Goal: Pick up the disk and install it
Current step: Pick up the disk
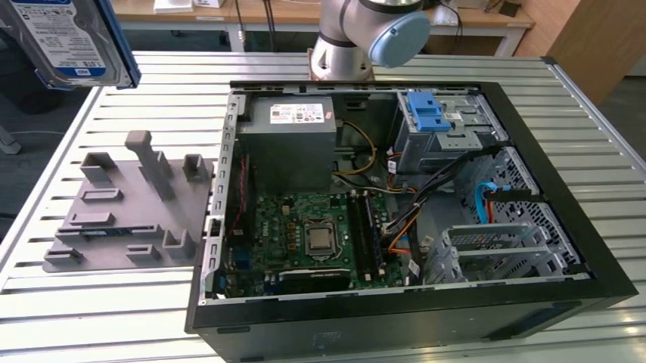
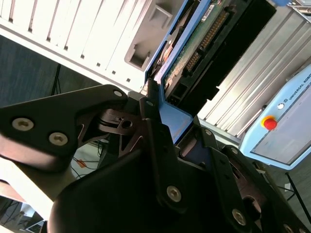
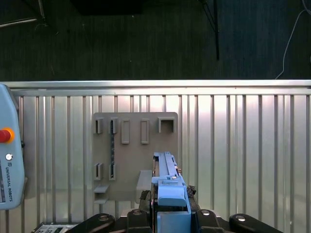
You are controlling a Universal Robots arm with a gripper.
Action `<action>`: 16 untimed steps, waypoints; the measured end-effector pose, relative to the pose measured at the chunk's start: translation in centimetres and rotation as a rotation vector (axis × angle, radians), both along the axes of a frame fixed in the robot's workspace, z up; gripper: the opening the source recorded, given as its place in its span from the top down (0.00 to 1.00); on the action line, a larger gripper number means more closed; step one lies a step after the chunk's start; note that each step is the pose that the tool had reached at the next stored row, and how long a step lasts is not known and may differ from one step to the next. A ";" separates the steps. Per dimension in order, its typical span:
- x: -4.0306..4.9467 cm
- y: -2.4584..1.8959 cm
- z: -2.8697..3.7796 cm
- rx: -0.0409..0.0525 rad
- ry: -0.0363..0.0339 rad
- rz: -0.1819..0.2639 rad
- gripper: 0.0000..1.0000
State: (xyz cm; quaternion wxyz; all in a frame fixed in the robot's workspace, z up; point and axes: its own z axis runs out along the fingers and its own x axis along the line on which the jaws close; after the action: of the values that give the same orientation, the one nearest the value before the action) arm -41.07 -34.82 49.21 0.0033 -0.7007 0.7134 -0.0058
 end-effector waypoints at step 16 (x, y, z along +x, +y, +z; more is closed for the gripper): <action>0.44 0.00 0.00 0.0000 0.0000 0.000 0.64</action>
State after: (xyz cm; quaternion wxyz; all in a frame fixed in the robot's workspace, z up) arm -40.64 -34.82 49.22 0.0033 -0.7007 0.7134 -0.0058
